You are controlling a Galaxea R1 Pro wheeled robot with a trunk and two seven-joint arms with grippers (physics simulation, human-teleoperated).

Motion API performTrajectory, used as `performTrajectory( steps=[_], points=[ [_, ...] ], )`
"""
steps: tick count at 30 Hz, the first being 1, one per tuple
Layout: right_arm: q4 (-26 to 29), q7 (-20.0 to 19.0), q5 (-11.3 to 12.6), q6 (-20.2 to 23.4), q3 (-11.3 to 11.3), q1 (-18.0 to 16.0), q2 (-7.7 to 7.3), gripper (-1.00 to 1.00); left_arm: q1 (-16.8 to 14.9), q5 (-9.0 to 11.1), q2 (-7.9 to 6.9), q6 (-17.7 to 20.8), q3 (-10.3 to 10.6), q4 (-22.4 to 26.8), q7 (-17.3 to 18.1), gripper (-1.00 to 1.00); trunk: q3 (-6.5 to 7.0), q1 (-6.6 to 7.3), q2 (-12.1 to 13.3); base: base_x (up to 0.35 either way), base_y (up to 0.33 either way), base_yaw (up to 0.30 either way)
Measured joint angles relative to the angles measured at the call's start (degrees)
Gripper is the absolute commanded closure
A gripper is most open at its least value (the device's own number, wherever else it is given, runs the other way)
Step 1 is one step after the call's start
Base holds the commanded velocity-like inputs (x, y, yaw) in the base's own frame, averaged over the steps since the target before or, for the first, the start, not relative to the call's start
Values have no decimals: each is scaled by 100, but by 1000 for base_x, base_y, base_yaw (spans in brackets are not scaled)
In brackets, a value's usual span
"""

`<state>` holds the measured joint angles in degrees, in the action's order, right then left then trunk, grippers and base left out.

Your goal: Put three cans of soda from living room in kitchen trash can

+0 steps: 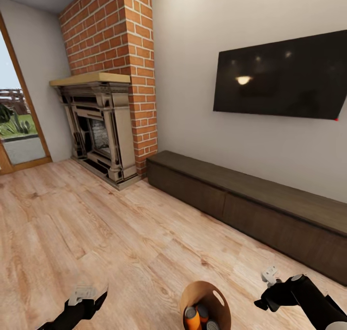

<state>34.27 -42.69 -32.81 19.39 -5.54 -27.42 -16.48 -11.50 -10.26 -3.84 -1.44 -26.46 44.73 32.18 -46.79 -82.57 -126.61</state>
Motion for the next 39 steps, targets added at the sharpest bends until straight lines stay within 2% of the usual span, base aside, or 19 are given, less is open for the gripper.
performTrajectory(
  steps=[5, 8, 12, 16, 23, 28, 32, 39],
  points=[
    [-12, 130, 9, -114, -6, 145, -3, -100, 19, -2, -66, -288, 1, -314, -253, -100, 45, 110, 200, 0, 0, 0],
    [-120, 190, 10, -348, -23, 285, -10, -100, 24, -3, -114, -552, 1, -613, -368, -100, 71, 176, 321, 0, 0, 0],
    [-306, 235, 1, -436, -229, 348, -17, -100, 25, -3, -151, -788, 1, -893, -733, -100, 107, 264, 481, 0, 0, 0],
    [-444, 318, -4, -474, -304, 390, -21, -100, 25, -2, -168, -891, 1, -960, -910, -100, 142, 352, 642, 0, 0, 0],
    [-781, 640, 5, -1043, -334, 419, -22, -100, 26, -4, -207, -949, 1, -1016, -972, -100, 204, 505, 922, 0, 0, 0],
    [-879, 698, 3, -1119, -340, 420, -28, -100, 26, -5, -231, -966, 1, -1330, -999, -100, 248, 615, 1123, 0, 0, 0],
    [-1039, 719, 5, -1137, -342, 422, -30, -100, 25, -3, -357, -1162, 4, -1723, -1080, -100, 284, 703, 1283, 0, 0, 0],
    [-1250, 861, 10, -1161, -365, 461, -32, -100, 28, -3, -419, -1251, 9, -1975, -1237, -100, 346, 857, 1564, 0, 0, 0]
  ],
)
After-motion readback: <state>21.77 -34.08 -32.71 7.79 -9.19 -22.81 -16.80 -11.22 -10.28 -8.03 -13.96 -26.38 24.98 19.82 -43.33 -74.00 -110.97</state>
